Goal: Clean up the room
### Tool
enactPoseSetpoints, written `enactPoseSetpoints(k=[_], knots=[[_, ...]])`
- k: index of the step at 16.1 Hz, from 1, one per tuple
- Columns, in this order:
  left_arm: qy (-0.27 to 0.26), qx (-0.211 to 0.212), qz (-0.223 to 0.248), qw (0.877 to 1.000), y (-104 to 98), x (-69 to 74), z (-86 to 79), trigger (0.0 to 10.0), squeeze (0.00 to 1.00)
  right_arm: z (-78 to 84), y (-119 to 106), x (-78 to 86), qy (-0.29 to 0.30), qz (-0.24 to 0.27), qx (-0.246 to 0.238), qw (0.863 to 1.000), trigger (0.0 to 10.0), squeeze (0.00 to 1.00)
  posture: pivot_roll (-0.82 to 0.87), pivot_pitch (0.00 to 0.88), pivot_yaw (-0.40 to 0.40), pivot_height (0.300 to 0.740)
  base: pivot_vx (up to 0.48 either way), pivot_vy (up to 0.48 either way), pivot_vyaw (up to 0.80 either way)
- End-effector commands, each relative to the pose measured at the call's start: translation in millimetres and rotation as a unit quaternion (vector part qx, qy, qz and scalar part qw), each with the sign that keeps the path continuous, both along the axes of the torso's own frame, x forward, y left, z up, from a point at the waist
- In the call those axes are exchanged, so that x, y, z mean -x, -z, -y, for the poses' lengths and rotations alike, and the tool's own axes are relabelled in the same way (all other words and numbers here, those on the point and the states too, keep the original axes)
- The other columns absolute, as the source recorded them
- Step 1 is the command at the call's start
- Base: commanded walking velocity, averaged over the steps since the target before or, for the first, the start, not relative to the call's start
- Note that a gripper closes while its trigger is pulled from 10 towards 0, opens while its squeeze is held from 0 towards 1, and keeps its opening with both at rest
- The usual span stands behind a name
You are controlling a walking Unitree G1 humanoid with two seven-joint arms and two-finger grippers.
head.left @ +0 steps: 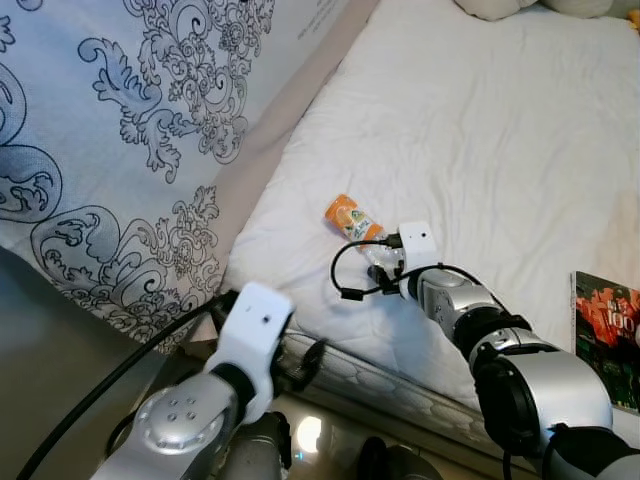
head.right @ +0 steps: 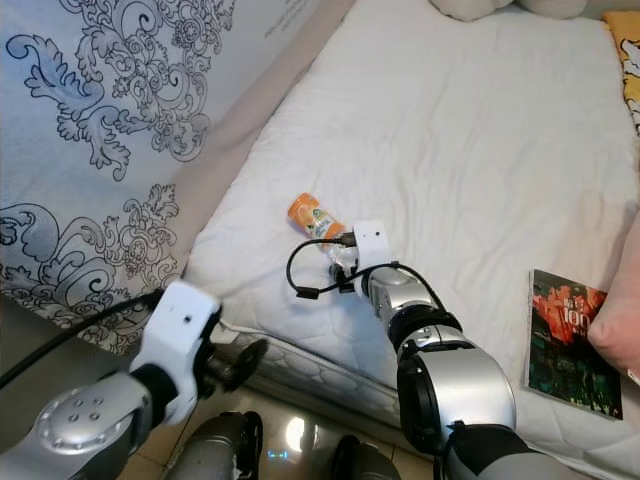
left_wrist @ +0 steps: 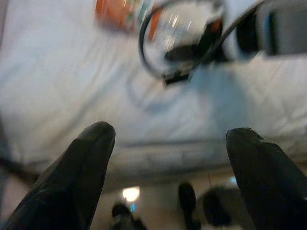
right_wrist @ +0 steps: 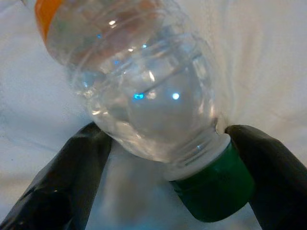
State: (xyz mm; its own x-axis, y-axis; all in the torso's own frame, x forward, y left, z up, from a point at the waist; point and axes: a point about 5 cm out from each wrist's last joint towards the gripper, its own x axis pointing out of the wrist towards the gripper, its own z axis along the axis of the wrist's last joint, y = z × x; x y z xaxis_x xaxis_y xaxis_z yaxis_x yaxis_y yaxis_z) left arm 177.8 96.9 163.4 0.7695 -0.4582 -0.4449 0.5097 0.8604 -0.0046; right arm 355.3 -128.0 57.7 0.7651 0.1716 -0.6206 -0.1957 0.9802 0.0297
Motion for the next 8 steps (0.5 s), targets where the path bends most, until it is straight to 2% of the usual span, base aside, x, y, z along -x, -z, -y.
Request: enactPoseSetpoints(k=[1, 5, 8], knots=[[0.013, 0.009, 0.005, 1.0, -1.5, 1.9, 4.6, 10.0, 0.0, 0.6, 6.8, 5.0, 0.004, -0.018, -0.011, 1.0, 0.0, 0.0, 0.48, 0.187, -0.068, 0.732, 0.0, 0.0, 0.0], [0.039, 0.013, 0.019, 0.999, -2.5, -0.6, 12.0, 10.0, 0.0, -0.9, 6.4, 4.8, 0.018, -0.02, -0.04, 0.999, 0.0, 0.0, 0.48, 0.165, -0.065, 0.732, 0.0, 0.0, 0.0], [0.039, 0.012, 0.02, 0.999, -0.4, -4.9, 10.7, 10.0, 0.0, 0.2, 6.3, 4.8, 0.024, -0.021, -0.053, 0.998, 0.0, 0.0, 0.47, 0.146, -0.069, 0.732, 0.0, 0.0, 0.0]])
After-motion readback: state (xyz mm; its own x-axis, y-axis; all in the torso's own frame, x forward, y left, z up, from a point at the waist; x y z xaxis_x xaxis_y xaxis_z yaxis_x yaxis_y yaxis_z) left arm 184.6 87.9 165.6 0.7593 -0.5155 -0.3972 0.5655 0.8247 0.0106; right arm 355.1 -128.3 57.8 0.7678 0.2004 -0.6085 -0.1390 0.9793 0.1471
